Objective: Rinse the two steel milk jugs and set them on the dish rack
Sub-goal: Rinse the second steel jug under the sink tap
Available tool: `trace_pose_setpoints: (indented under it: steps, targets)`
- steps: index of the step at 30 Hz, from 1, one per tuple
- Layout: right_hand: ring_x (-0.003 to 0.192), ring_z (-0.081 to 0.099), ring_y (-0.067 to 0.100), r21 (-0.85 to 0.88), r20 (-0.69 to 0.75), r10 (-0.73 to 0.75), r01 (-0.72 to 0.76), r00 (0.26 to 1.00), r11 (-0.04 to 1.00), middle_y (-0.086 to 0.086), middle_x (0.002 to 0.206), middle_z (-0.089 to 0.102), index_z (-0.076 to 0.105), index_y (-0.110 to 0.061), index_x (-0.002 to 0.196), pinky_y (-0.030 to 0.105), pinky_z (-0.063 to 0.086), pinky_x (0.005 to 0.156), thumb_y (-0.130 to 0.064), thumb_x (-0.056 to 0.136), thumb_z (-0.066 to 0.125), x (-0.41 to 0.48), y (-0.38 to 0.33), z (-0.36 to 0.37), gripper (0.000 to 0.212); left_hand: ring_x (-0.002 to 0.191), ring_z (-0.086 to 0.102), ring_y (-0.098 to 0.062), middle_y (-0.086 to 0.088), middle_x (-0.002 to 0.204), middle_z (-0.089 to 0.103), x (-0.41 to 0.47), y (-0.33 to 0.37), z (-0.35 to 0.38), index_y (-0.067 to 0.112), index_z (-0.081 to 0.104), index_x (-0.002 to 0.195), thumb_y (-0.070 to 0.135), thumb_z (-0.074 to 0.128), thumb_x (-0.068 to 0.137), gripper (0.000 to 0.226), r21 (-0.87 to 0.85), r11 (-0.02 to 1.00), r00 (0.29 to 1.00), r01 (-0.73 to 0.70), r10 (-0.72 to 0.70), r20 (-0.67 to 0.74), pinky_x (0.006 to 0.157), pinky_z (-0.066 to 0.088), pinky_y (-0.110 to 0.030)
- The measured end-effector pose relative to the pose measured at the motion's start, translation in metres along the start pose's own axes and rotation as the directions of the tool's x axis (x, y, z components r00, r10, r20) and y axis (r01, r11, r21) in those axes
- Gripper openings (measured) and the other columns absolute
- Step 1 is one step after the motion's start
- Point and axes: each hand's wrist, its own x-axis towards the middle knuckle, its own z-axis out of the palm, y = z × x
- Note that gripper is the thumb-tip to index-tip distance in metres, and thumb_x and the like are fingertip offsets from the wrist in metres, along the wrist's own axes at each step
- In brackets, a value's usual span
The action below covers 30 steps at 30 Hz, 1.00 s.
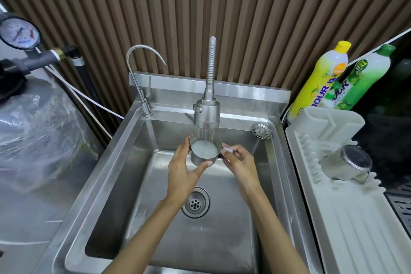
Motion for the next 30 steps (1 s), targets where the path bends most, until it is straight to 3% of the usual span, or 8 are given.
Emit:
trace_pose_setpoints:
  steps: [6, 9, 17, 23, 25, 30]
  targets:
    - [0.087, 0.061, 0.008, 0.074, 0.027, 0.038, -0.04, 0.999, 0.996, -0.003, 0.09, 0.064, 0.053, -0.007, 0.075, 0.016, 0.051, 0.08, -0.005, 0.088, 0.055, 0.0011, -0.0031, 0.0004, 0.013, 0.112, 0.043, 0.001, 0.01, 0.12, 0.045, 0.0007, 0.0041, -0.0005, 0.013, 0.041, 0.138, 0.022, 0.08, 0.067, 0.081, 0.003, 1.0, 1.0, -0.016, 0.016, -0.017, 0.087, 0.023, 0.011]
    - [0.085, 0.058, 0.014, 0.066, 0.042, 0.067, -0.07, 0.997, 0.995, 0.001, 0.082, 0.063, 0.053, -0.007, 0.077, 0.024, 0.049, 0.088, -0.007, 0.088, 0.055, 0.0033, -0.0041, -0.0014, 0.011, 0.104, 0.041, 0.007, 0.01, 0.116, 0.044, 0.0024, 0.0057, -0.0009, 0.016, 0.041, 0.138, 0.022, 0.081, 0.066, 0.082, 0.012, 1.0, 1.0, -0.01, 0.01, -0.016, 0.083, 0.023, 0.011]
    - [0.091, 0.057, 0.02, 0.014, 0.055, 0.113, -0.114, 0.992, 0.993, 0.008, 0.085, 0.061, 0.054, -0.012, 0.073, 0.037, 0.046, 0.098, -0.011, 0.089, 0.056, 0.0034, 0.0008, -0.0047, 0.015, 0.1, 0.047, -0.006, 0.007, 0.108, 0.044, 0.0003, 0.0058, -0.0022, 0.02, 0.041, 0.138, 0.03, 0.082, 0.063, 0.086, 0.037, 0.999, 1.0, 0.003, -0.003, -0.012, 0.078, 0.026, 0.011]
    - [0.089, 0.056, 0.021, -0.028, 0.044, 0.125, -0.124, 0.991, 0.992, 0.01, 0.084, 0.06, 0.052, -0.012, 0.073, 0.039, 0.047, 0.097, -0.012, 0.088, 0.055, 0.0039, 0.0026, -0.0034, 0.016, 0.097, 0.05, -0.008, 0.004, 0.102, 0.045, -0.001, 0.0011, -0.0033, 0.024, 0.042, 0.138, 0.048, 0.078, 0.058, 0.091, 0.037, 0.999, 1.0, -0.002, 0.002, -0.012, 0.08, 0.028, 0.009]
    - [0.087, 0.056, 0.021, -0.049, 0.041, 0.12, -0.118, 0.992, 0.992, 0.011, 0.084, 0.059, 0.053, -0.011, 0.074, 0.039, 0.048, 0.096, -0.012, 0.088, 0.056, 0.0044, 0.003, -0.0034, 0.015, 0.095, 0.049, -0.007, 0.005, 0.1, 0.044, -0.0016, 0.0007, -0.0036, 0.027, 0.042, 0.138, 0.061, 0.067, 0.053, 0.095, 0.033, 0.999, 1.0, 0.004, -0.004, -0.012, 0.08, 0.027, 0.01]
    - [0.084, 0.059, 0.021, -0.124, 0.03, 0.119, -0.114, 0.992, 0.986, 0.007, 0.079, 0.061, 0.054, -0.013, 0.072, 0.036, 0.051, 0.088, -0.014, 0.088, 0.056, 0.0088, -0.0012, -0.0033, 0.016, 0.092, 0.052, -0.01, 0.011, 0.09, 0.043, -0.0005, -0.0033, -0.0023, 0.03, 0.042, 0.137, 0.053, 0.071, 0.056, 0.089, 0.052, 0.998, 1.0, 0.023, -0.022, -0.022, 0.078, 0.032, 0.004]
